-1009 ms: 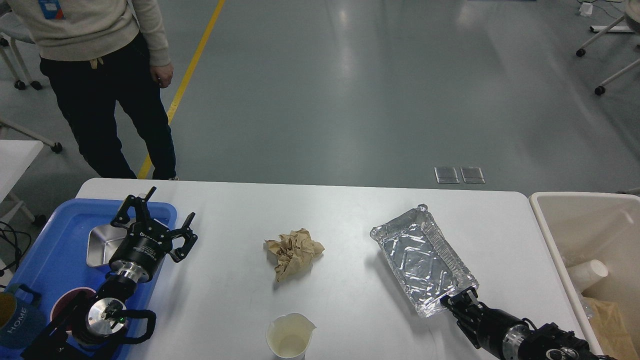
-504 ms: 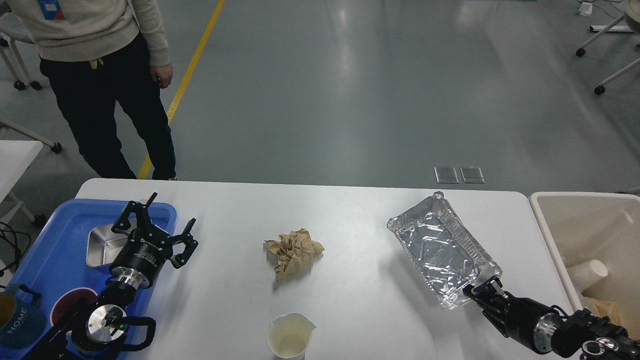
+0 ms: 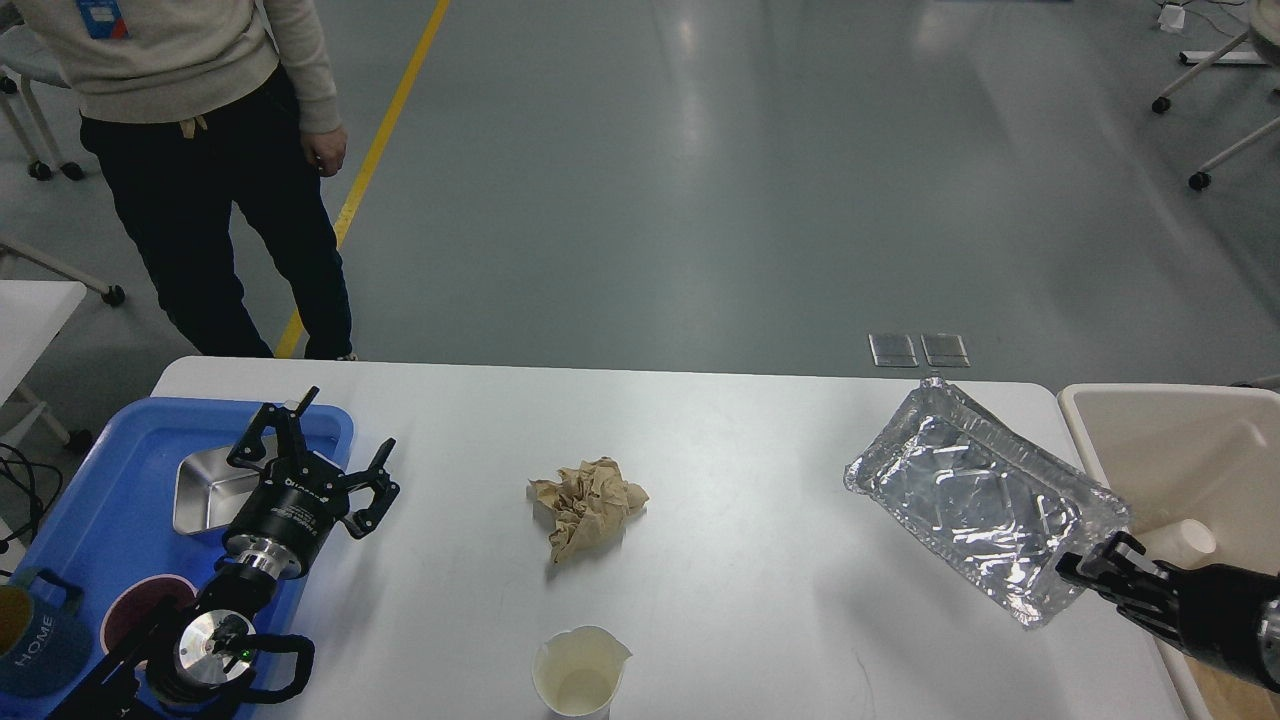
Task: Tidy desktop
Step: 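Lift the foil tray with the right gripper and carry it to table center, then reach the left gripper down to the white paper cup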
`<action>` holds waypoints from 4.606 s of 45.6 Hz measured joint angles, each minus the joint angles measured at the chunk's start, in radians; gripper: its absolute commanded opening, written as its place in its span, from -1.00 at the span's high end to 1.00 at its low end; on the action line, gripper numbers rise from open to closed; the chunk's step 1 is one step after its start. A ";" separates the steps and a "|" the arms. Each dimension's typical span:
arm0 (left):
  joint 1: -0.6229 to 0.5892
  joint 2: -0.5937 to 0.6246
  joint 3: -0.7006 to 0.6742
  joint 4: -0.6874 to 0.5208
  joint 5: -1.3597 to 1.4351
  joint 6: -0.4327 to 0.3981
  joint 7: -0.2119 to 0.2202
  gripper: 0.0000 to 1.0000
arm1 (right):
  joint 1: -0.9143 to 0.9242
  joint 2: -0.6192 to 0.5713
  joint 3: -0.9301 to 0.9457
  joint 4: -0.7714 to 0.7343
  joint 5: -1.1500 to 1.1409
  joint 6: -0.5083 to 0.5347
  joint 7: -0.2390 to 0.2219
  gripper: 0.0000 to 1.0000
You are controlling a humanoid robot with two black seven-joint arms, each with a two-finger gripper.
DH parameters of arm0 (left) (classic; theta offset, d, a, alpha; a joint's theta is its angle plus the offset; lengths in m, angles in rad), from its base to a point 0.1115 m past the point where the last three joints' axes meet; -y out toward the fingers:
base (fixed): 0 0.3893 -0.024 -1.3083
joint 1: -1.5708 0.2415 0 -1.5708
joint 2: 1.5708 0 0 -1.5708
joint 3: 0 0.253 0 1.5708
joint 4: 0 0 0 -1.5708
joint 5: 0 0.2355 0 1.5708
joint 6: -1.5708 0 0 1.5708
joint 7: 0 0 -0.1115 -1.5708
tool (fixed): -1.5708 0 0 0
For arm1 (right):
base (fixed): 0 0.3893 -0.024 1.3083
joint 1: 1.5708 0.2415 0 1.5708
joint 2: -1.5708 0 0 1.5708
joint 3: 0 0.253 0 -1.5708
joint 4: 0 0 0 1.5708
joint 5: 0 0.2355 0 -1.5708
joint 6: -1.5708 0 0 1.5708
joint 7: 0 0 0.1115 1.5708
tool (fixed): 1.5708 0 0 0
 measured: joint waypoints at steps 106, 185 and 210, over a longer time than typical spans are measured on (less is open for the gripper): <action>0.015 0.356 0.198 -0.380 0.138 0.287 -0.060 -0.93 | 1.163 0.638 -1.008 -0.297 0.121 0.238 0.038 1.00; -0.087 0.935 0.521 -0.769 0.733 0.061 0.071 -0.91 | 1.164 0.663 -1.006 -0.312 0.111 0.224 0.038 1.00; -0.397 0.544 1.084 -0.650 0.901 0.119 0.123 -0.90 | 1.167 0.656 -1.008 -0.320 0.114 0.224 0.038 1.00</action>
